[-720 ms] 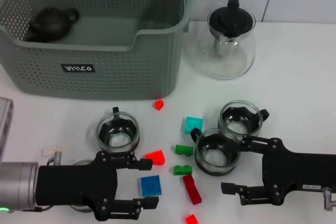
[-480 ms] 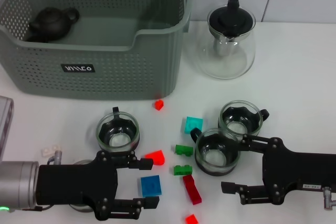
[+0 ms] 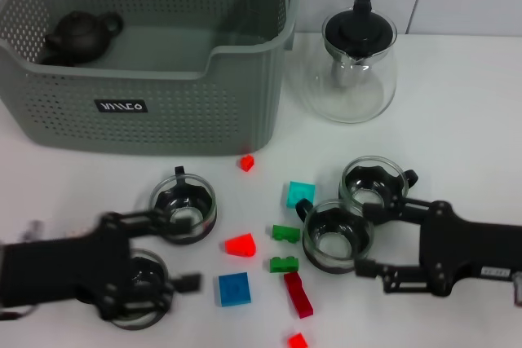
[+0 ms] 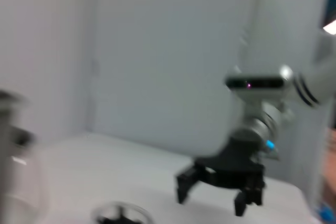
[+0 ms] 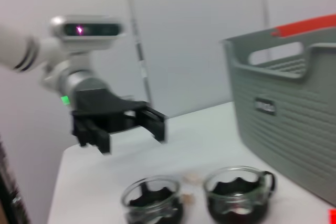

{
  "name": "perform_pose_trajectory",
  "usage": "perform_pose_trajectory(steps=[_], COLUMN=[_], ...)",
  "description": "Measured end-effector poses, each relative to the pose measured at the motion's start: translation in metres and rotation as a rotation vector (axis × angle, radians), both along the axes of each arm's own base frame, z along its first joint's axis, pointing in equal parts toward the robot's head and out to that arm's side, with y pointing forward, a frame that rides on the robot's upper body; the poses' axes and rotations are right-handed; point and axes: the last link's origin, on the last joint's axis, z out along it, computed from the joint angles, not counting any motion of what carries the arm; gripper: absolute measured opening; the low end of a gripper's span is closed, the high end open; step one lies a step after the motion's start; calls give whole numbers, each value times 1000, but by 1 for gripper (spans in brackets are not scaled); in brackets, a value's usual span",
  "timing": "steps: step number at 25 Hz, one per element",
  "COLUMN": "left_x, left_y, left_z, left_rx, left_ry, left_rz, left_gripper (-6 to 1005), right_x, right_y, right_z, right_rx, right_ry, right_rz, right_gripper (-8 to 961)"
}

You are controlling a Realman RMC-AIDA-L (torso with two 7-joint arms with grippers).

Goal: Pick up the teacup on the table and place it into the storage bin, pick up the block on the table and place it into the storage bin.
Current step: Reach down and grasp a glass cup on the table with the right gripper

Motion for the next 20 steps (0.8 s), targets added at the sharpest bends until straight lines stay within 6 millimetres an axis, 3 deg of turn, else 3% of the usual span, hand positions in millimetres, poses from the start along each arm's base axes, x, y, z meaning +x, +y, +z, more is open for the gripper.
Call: perform_pose_trajectory(steps=[6,11,14,20], left_x=[-23,-32,-36,-37], left_y=[-16,-22,-24,-25], left_z=[35,38,38,38], left_rx=[139,174,184,191], left_ry=[-31,-24,-18,-17], left_rz=[113,170,189,205], left_gripper=[724,723,724,724], right_x=[7,6,-16,-98], right_y=[15,32,42,54], right_z=[24,60,80,95], right_rx=[15,6,-68,-139], right_ry=[-23,-197,-370,-669], right_rz=[-140,-198,-208,-61], right_gripper=[868,863,863,864])
